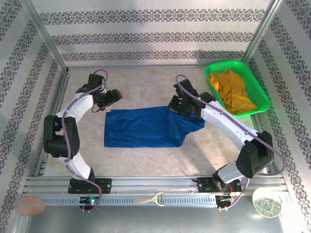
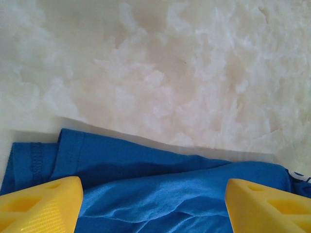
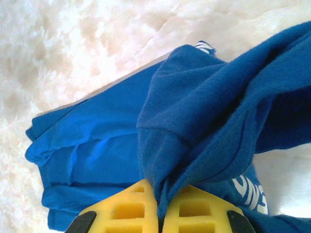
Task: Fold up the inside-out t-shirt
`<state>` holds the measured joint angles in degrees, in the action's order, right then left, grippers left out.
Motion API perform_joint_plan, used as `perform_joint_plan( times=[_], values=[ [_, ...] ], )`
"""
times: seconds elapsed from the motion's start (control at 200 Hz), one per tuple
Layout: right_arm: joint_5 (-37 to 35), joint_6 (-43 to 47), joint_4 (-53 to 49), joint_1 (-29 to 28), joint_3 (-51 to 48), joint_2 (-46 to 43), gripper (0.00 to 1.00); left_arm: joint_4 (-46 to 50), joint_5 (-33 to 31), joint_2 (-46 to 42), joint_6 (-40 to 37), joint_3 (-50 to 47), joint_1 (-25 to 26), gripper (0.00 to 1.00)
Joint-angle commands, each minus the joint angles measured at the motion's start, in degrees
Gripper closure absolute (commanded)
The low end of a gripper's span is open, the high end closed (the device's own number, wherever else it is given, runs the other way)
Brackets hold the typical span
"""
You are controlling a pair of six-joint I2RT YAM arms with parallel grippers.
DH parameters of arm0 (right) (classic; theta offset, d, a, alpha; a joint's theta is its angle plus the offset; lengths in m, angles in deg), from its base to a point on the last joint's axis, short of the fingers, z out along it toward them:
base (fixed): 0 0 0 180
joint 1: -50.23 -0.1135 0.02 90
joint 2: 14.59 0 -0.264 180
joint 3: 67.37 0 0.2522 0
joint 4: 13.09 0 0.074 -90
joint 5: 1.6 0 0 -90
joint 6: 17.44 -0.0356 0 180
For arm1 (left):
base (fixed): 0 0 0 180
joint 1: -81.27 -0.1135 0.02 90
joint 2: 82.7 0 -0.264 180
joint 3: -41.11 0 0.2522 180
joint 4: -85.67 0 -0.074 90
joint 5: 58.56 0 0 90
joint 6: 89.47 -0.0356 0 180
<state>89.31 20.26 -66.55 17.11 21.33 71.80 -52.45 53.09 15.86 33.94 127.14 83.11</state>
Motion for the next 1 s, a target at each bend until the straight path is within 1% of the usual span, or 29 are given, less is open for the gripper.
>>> perform_joint_plan(
  times=[0.0, 0.1, 0.265, 0.435, 0.61, 0.724, 0.784, 0.789, 0.799, 0.834, 0.839, 0.844, 0.864, 0.894, 0.934, 0.969, 0.999],
  values=[
    [-4.61, -2.83, -2.65, -3.67, 4.25, 2.84, 1.0, 4.37, 0.89, 1.54, -1.46, 2.38, -1.35, 0.23],
    [-5.61, -4.95, -1.89, -7.04, 7.19, 5.46, 1.0, 5.15, 0.41, 1.54, -1.73, 3.8, -2.71, 0.22],
    [-10.48, -6.64, -5.22, -14.22, 17.17, 13.28, 1.0, 8.03, 0.22, 3.09, -4.36, 6.9, -4.69, 0.22],
    [-14.54, -9.08, -11.48, -20.62, 29.19, 23.74, 1.0, 8.0, 3.56, 4.45, -5.63, 6.77, -7.21, 0.22],
    [-16.27, -11.87, -19.3, -25.14, 45.61, 36.64, 1.0, 5.12, 7.01, 6.2, -4.79, 5.41, -10.2, 0.22],
    [-15.71, -12.85, -25.06, -27.14, 58.94, 46.26, 1.0, 2.82, 9.44, 7.43, -3.65, 4.72, -11.66, 0.22],
    [-14.11, -13.08, -26.71, -27.88, 65.57, 51.1, 1.0, 2.31, 10.13, 8.17, -3.62, 4.89, -12.1, 0.22],
    [-13.92, -13.09, -26.77, -27.96, 66.11, 51.48, 0.99, 2.26, 10.19, 8.24, -3.61, 4.9, -12.2, 0.22],
    [-13.5, -13.1, -26.92, -28.05, 67.18, 52.25, 0.95, 2.15, 10.37, 8.45, -3.61, 4.96, -12.26, 0.22],
    [-11.51, -12.57, -26.94, -28.36, 70.81, 54.82, 0.76, 1.84, 10.81, 8.92, -3.67, 5.14, -12.47, 0.22],
    [-11.18, -12.53, -26.93, -28.38, 71.37, 55.5, 0.76, 1.84, 10.88, 9.01, -3.73, 5.19, -12.52, 0.22],
    [-10.83, -12.46, -26.92, -28.39, 71.91, 55.5, 0.7, 1.8, 10.92, 9.06, -3.76, 5.22, -12.59, 0.22],
    [-9.48, -12.26, -27.1, -28.52, 74.11, 56.81, 0.61, 1.77, 11.09, 9.41, -3.77, 5.37, -12.85, 0.22],
    [-7.69, -11.9, -27.45, -28.61, 77.26, 58.35, 0.5, 1.53, 11.5, 9.81, -3.73, 5.57, -13.36, 0.22],
    [-6.03, -10.06, -27.37, -28.98, 81.65, 59.37, 0.4, 0.76, 12.25, 10.33, -3.49, 5.68, -14.12, 0.22],
    [-5.42, -9.15, -27.36, -29.3, 84.13, 59.18, 0.33, 0.01, 12.89, 10.68, -3.19, 5.84, -14.77, 0.22],
    [-4.73, -8.56, -26.67, -29.4, 84.72, 58.33, 0.32, -0.44, 13.18, 10.98, -3.02, 6.08, -15.34, 0.22]
  ],
)
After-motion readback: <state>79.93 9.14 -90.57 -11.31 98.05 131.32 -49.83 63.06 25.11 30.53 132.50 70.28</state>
